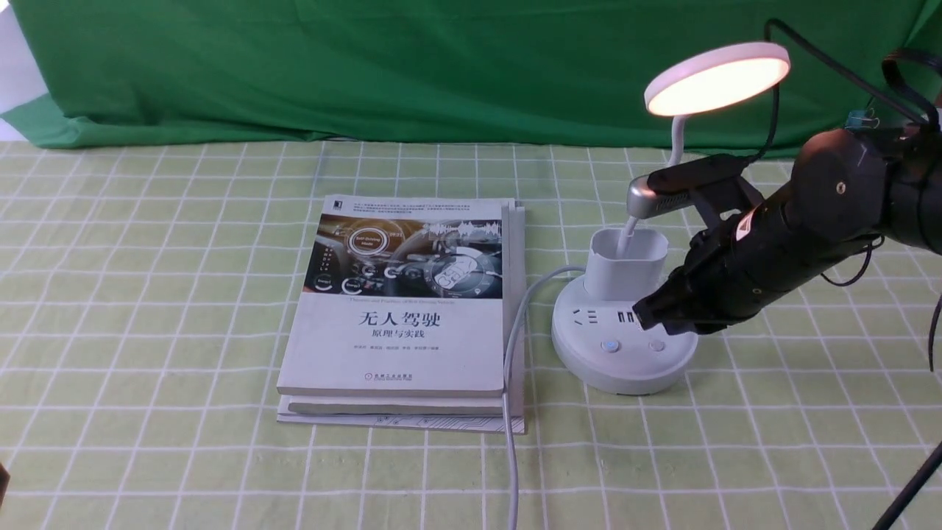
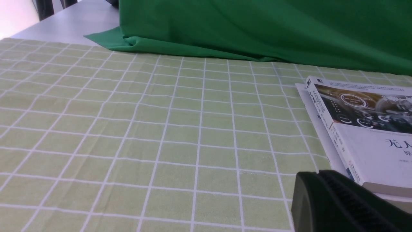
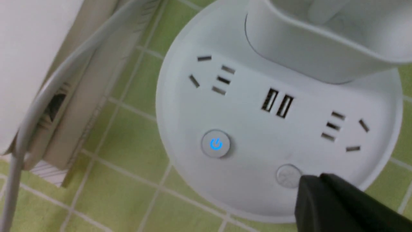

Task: Turn on the table lamp on the green coffee tablecloth with your hand.

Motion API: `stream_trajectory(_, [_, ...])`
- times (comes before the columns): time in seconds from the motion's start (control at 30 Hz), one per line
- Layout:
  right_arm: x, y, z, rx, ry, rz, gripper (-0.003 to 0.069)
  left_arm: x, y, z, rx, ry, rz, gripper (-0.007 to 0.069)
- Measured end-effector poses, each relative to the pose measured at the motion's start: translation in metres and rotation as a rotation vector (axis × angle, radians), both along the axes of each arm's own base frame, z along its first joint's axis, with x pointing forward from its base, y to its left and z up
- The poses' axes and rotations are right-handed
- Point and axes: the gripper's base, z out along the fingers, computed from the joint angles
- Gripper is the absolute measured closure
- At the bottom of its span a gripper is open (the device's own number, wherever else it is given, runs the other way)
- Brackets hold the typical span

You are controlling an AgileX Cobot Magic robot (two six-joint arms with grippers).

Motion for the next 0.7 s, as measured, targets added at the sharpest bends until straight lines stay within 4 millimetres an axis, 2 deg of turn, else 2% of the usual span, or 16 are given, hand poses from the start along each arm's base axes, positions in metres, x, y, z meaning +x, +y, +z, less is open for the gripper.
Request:
stream_trajectory(0.1, [-0.019,-0.007,0.013,0.009,-0.020,-0.002,0.0626,0.000,0.000,0.000,0.000,0.000,0.000,0.0622])
stream_trajectory(0.27, [-0.063,-0.024,0.040,0.041,-0.068,-0.025,0.0626,0.000,0.000,0.000,0.000,0.000,0.000,0.0622])
stream_trajectory(0.33, [-0.075,-0.029,0.043,0.049,-0.077,-0.031,0.0626,0.000,0.000,0.000,0.000,0.000,0.000,0.0622])
stream_trajectory(0.37, [-0.094,-0.036,0.053,0.066,-0.107,-0.040,0.0626,0.000,0.000,0.000,0.000,0.000,0.000,0.0622])
stream_trajectory(0.53, [-0.143,-0.055,0.063,0.127,-0.159,-0.098,0.0625,0.000,0.000,0.000,0.000,0.000,0.000,0.0622])
stream_trajectory(0.57, [-0.143,-0.055,0.062,0.126,-0.154,-0.098,0.0625,0.000,0.000,0.000,0.000,0.000,0.000,0.0622])
stream_trajectory(0.6, [-0.158,-0.061,0.067,0.155,-0.172,-0.127,0.0622,0.000,0.000,0.000,0.000,0.000,0.000,0.0622])
stream_trajectory(0.7, [-0.178,-0.069,0.076,0.200,-0.223,-0.151,0.0620,0.000,0.000,0.000,0.000,0.000,0.000,0.0622])
